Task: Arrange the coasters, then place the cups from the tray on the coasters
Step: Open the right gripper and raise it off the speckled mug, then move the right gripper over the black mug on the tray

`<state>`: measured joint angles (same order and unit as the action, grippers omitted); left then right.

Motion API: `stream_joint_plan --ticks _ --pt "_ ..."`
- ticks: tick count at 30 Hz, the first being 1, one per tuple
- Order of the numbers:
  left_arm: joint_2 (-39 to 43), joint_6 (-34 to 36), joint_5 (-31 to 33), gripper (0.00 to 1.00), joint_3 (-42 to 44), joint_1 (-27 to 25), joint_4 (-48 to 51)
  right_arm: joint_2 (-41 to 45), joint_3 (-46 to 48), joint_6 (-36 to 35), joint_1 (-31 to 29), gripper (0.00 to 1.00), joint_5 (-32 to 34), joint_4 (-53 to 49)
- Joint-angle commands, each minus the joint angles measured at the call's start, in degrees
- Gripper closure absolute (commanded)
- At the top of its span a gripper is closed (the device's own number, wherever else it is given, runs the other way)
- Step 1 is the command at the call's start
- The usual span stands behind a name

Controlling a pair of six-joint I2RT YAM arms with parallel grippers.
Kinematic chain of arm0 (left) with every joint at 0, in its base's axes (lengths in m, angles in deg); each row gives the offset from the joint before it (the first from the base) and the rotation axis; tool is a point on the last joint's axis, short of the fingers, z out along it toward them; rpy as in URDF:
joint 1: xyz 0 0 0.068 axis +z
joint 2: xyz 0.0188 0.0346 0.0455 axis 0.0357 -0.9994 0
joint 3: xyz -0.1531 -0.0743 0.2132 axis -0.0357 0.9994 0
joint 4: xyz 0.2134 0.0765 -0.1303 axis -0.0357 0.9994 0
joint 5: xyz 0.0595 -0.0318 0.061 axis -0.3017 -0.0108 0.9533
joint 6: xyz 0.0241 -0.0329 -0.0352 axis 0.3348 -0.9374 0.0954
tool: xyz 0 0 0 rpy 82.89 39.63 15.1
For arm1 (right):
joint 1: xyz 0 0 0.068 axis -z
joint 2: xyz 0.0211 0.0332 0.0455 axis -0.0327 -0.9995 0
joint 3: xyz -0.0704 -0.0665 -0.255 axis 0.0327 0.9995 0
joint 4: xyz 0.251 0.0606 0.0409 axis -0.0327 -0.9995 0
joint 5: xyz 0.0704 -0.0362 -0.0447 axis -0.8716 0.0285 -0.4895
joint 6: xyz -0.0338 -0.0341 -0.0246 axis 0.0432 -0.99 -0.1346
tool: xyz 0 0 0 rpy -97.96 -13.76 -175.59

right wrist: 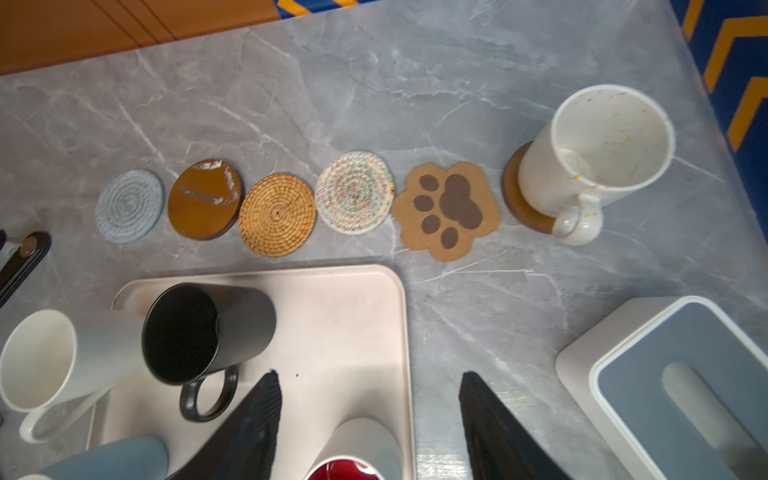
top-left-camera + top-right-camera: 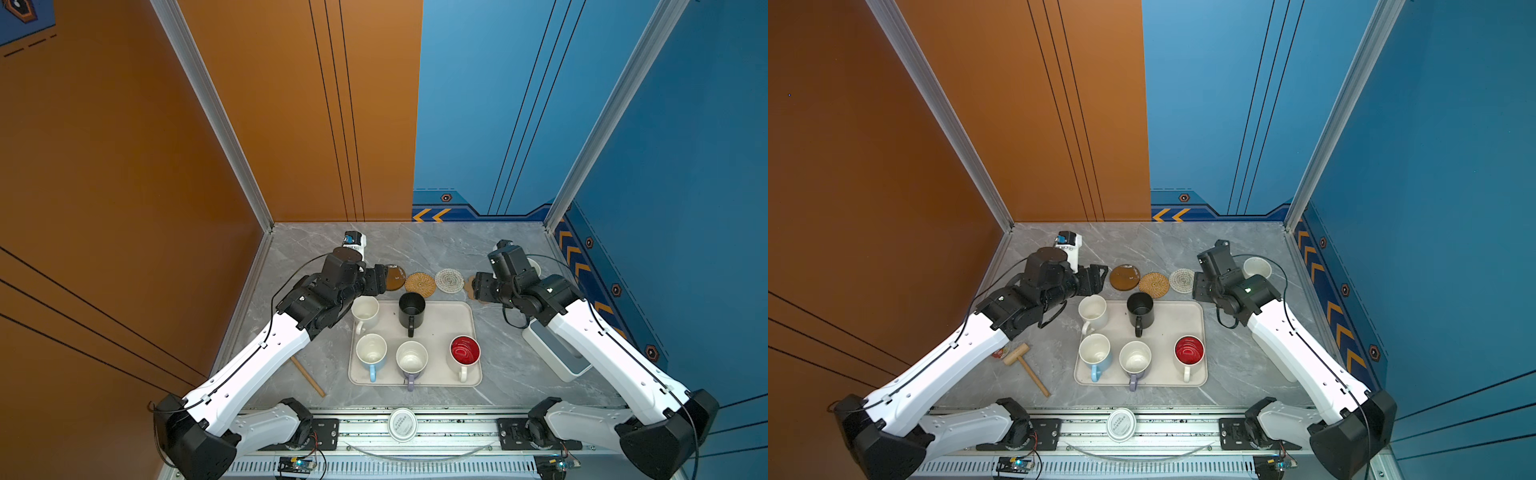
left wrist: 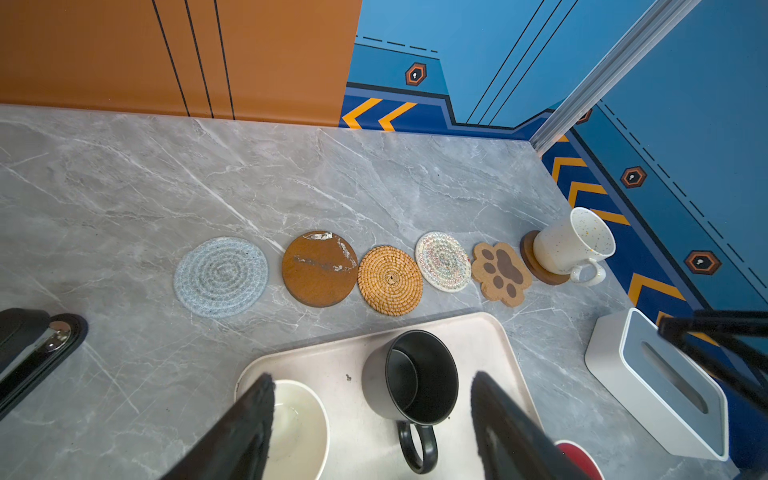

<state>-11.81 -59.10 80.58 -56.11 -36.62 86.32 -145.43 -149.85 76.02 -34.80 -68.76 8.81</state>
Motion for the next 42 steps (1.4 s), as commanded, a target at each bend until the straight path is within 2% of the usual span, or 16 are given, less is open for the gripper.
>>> stream_joint_plan --ticks 1,6,17,24,42 --pt "2.3 1.3 1.6 0.25 1.4 -0.3 1.4 -2.8 0.4 6.6 -6.3 0.33 1.4 0.9" --pt "4.1 1.2 2.6 0.24 3.0 -0.1 1.4 -10.7 -1.5 9.3 -14.9 0.34 -0.7 3.8" --pt "7.1 1.6 3.1 0.23 4.8 1.2 2.6 -24.0 -2.5 14.0 -21.2 0.44 -7.0 12.7" --pt "7.4 1.9 2.1 0.23 5.0 2.1 3.0 -30.0 -4.3 15.8 -22.2 0.51 -8.7 13.7" --pt "6.6 1.8 1.0 0.22 4.7 3.1 3.3 -34.2 -6.4 17.6 -21.5 0.61 -1.4 9.1"
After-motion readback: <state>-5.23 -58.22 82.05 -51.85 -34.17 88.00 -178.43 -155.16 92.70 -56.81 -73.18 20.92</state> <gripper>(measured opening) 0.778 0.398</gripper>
